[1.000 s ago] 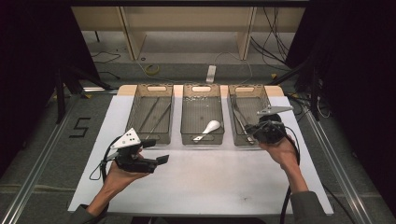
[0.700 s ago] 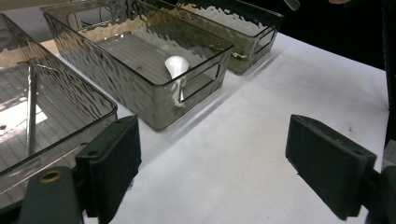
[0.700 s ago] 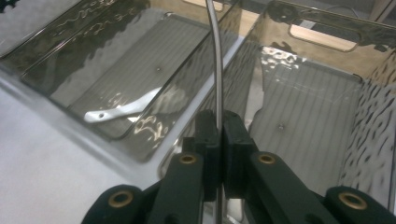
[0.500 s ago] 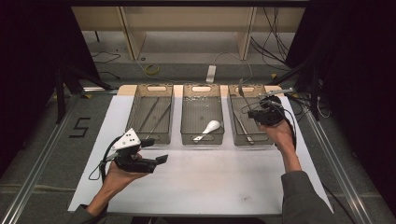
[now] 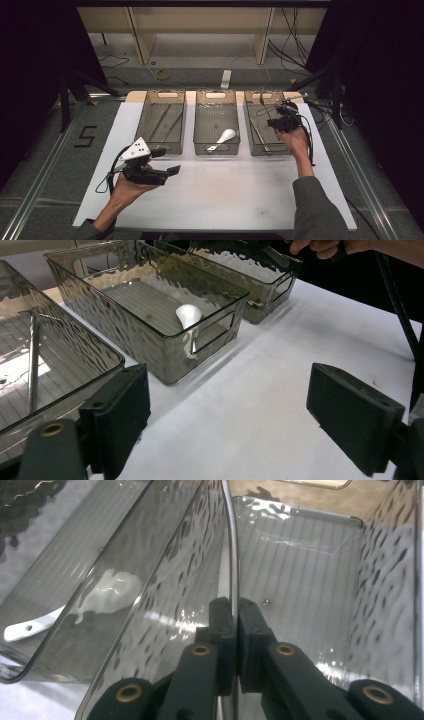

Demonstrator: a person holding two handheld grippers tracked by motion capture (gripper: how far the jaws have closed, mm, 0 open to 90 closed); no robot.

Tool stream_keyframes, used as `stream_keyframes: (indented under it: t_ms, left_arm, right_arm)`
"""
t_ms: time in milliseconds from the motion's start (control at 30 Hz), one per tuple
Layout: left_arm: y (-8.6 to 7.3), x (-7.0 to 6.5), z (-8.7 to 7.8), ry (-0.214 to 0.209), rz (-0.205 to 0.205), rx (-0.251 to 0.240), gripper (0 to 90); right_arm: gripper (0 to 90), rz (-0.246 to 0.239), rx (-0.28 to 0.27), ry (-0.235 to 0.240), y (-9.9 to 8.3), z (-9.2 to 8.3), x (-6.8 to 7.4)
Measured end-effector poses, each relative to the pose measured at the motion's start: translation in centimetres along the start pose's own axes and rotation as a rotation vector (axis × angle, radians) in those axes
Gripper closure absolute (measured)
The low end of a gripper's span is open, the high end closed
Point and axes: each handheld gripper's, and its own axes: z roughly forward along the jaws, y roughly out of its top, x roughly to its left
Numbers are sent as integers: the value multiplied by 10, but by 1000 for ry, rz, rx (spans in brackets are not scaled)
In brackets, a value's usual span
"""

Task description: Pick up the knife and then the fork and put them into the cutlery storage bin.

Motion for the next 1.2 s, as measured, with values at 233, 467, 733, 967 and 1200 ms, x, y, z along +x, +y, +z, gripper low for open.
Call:
stream_keyframes:
  t_ms: [233, 467, 733, 967, 1200]
  left_arm:
    - [0, 0, -1, 0, -2, -7, 168]
    - [1, -1, 0, -8, 1, -3, 167]
    - [0, -1, 0, -6, 3, 8, 166]
    - [1, 0, -1, -10, -12, 1, 163]
    - [1, 1, -1, -14, -22, -1, 164]
  right_arm:
    - [874, 22, 18, -8, 1, 9, 2]
    - [872, 37, 44, -13, -1, 16, 4]
    - [769, 58, 72, -7, -2, 22, 5]
    - [650, 56, 26, 29, -1, 13, 8]
    - [478, 45, -58, 106, -8, -5, 19]
